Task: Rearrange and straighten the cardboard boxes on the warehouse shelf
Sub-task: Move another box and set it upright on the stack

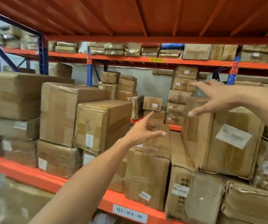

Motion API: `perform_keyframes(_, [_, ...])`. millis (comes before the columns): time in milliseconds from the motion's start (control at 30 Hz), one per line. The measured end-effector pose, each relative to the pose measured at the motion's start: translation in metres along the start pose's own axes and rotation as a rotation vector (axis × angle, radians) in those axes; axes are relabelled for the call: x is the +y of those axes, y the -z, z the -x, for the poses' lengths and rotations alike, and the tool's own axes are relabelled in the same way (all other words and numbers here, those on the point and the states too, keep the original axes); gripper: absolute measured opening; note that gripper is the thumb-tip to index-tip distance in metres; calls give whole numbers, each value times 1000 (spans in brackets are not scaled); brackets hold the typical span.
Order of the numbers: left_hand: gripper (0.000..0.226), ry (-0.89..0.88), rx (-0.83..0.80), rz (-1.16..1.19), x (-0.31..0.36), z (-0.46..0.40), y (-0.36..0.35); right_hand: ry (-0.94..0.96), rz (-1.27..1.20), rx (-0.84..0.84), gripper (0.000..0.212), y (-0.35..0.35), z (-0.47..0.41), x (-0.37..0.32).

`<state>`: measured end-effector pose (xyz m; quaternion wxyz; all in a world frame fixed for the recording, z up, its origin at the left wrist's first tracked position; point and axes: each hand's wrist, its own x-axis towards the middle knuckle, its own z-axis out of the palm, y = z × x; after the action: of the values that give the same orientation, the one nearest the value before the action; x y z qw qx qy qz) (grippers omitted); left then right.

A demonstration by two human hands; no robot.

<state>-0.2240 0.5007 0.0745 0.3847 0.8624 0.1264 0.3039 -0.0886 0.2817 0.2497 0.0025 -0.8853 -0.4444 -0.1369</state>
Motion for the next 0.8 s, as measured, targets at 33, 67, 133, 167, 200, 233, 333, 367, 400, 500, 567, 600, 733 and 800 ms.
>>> perform_keyframes(33, [103, -14, 167, 38, -15, 4, 19, 35, -21, 17, 136, -1, -11, -25])
perform_keyframes(67, [83, -10, 336, 61, -32, 7, 38, 73, -37, 24, 131, -4, -24, -50])
perform_keyframes(133, [59, 48, 628, 109, -67, 18, 74, 143, -51, 27, 125, -15, -55, -101])
perform_keyframes(167, [59, 97, 745, 129, -85, 26, 91, 171, -62, 20, 124, -21, -71, -127])
perform_keyframes(200, [65, 158, 835, 131, -103, 35, 106, 194, -81, 8, 123, -29, -87, -153])
perform_keyframes(233, [75, 230, 880, 122, -121, 45, 119, 208, -107, -10, 122, -36, -101, -178])
perform_keyframes(333, [109, 439, 744, 105, -167, 72, 141, 230, -156, -99, 128, -57, -139, -244])
perform_keyframes(367, [113, 491, 668, 106, -179, 79, 145, 241, -160, -121, 129, -64, -149, -263])
perform_keyframes(400, [114, 529, 607, 108, -189, 82, 149, 253, -177, -130, 128, -71, -157, -281])
perform_keyframes(500, [115, 555, 531, 152, -204, 79, 158, 271, -256, -132, 116, -90, -175, -318])
perform_keyframes(567, [114, 571, 511, 187, -207, 73, 160, 291, -219, -146, 103, -102, -180, -328])
perform_keyframes(600, [113, 581, 496, 210, -209, 71, 160, 300, -199, -138, 97, -108, -181, -329])
perform_keyframes(733, [120, 600, 442, 422, -214, 65, 153, 287, -234, -94, 91, -118, -176, -311])
perform_keyframes(800, [114, 588, 442, 485, -211, 65, 147, 240, -294, -124, 96, -120, -171, -291])
